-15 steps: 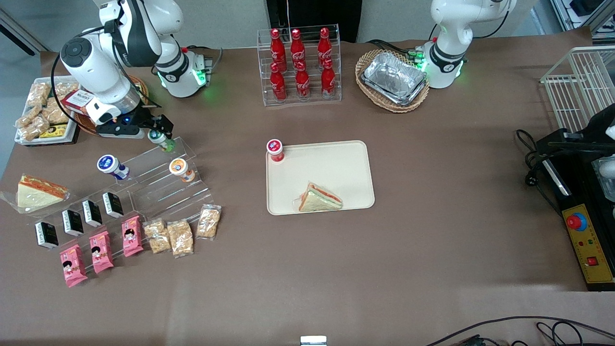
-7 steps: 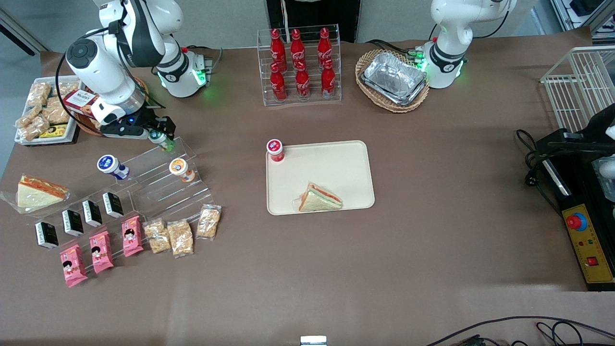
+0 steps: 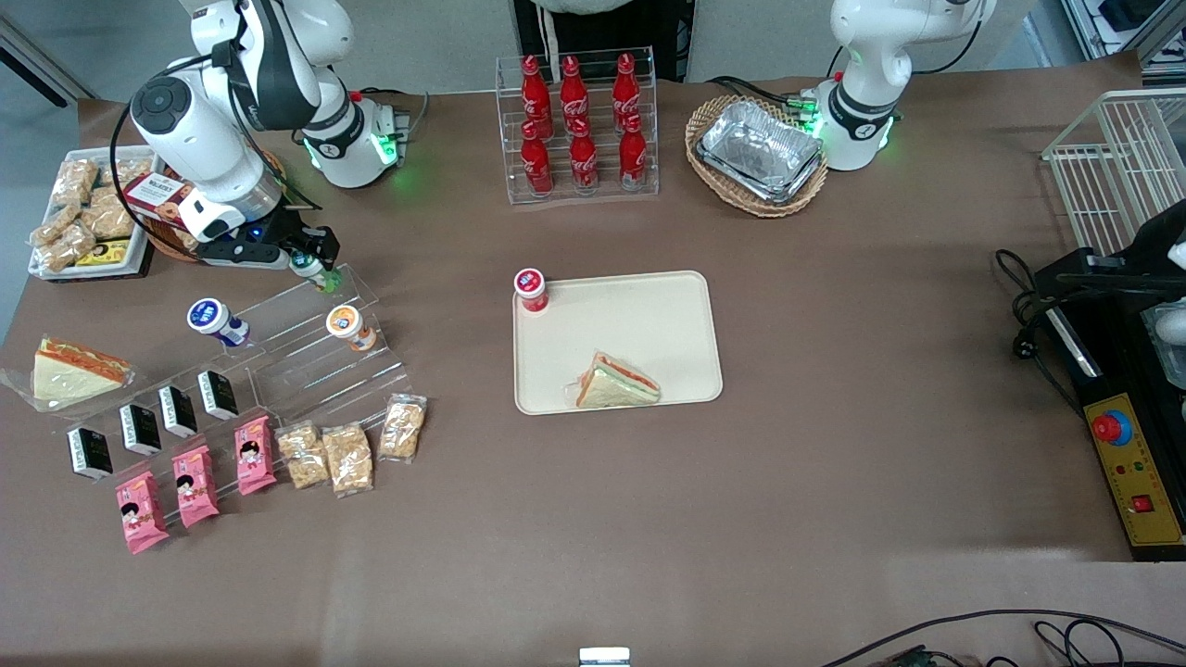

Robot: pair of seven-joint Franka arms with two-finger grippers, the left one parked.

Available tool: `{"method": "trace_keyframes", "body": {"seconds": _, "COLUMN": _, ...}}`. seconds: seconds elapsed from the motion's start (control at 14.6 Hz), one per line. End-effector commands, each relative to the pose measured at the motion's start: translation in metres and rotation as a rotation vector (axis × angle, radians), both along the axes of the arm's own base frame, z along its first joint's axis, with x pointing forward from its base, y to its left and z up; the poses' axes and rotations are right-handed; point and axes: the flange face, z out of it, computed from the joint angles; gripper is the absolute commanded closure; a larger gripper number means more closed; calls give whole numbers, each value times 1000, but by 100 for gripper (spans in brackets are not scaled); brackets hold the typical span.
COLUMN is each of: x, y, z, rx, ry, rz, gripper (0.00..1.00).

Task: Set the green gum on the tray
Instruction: 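Lift the green-labelled bottle and carry it over the cream tray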

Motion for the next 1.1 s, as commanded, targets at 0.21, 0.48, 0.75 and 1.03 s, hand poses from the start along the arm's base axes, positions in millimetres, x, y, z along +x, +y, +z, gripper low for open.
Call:
{"method": "trace_keyframes", "body": {"seconds": 0.21, "x": 22, "y": 8, "z": 101, "rx": 28, "ry": 71, "rz": 8, "gripper": 83}}
{"method": "trace_keyframes", "body": {"seconds": 0.48, "x": 32, "y": 11, "z": 201, "rx": 35, "ry": 76, "rz": 24, "gripper": 83}}
{"method": "trace_keyframes", "body": {"seconds": 0.75, "x": 56, "y": 29, "z": 262, "rx": 57, "ry": 89, "rz": 26, "gripper": 95}}
{"method": "trace_keyframes", "body": {"seconds": 1.03, "x": 77, "y": 130, "z": 268, "rx": 57, "ry": 125, "rz": -98, "gripper": 95}}
